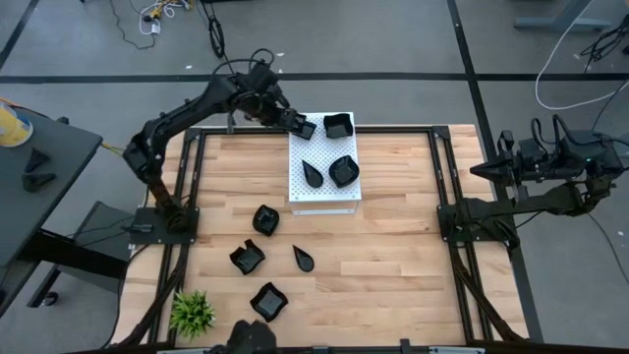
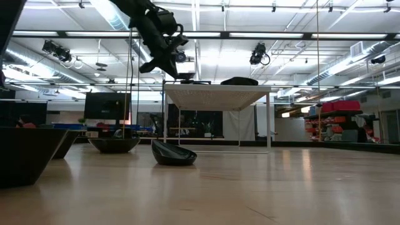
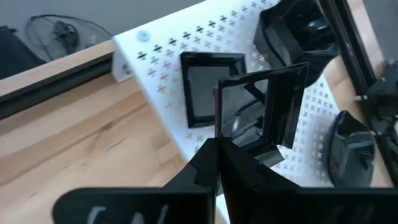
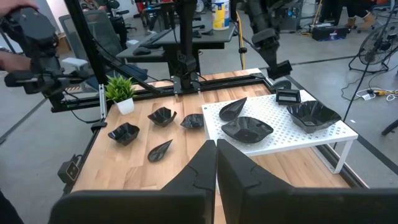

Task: Pick & Place Mini shaped plates
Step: Stack the square plate on top of the square plate on the shelf

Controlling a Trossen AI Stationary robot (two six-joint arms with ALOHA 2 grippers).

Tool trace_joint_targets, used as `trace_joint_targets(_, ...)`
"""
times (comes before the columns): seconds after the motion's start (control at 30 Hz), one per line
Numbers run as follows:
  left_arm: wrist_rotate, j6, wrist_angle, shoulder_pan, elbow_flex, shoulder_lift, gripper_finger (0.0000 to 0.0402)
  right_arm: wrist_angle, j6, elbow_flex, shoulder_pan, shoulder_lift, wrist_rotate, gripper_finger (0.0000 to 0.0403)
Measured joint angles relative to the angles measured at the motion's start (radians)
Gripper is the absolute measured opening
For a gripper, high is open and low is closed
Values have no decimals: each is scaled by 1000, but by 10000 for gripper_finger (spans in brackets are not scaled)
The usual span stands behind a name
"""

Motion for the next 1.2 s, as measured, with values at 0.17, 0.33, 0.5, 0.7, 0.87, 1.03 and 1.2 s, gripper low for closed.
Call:
trace_joint_targets(0.17, 54, 33, 1, 20, 67, 75, 11, 0, 0, 0, 0, 0, 0, 19)
trace_joint_targets(0.33, 107, 62, 2, 32, 91, 121, 15, 0, 0, 0, 0, 0, 0, 19)
trace_joint_targets(0.5, 161, 66, 8, 47, 88, 145, 14, 0, 0, 0, 0, 0, 0, 19)
trace_joint_targets(0.7, 176, 66, -1, 60, 88, 164, 16, 0, 0, 0, 0, 0, 0, 19)
trace_joint_targets(0.87, 197, 80, 7, 67, 87, 178, 15, 0, 0, 0, 0, 0, 0, 19)
trace_joint_targets(1.03, 222, 96, 8, 69, 87, 182, 16, 0, 0, 0, 0, 0, 0, 19)
trace_joint_targets(1.2, 233, 108, 9, 69, 87, 182, 16, 0, 0, 0, 0, 0, 0, 19)
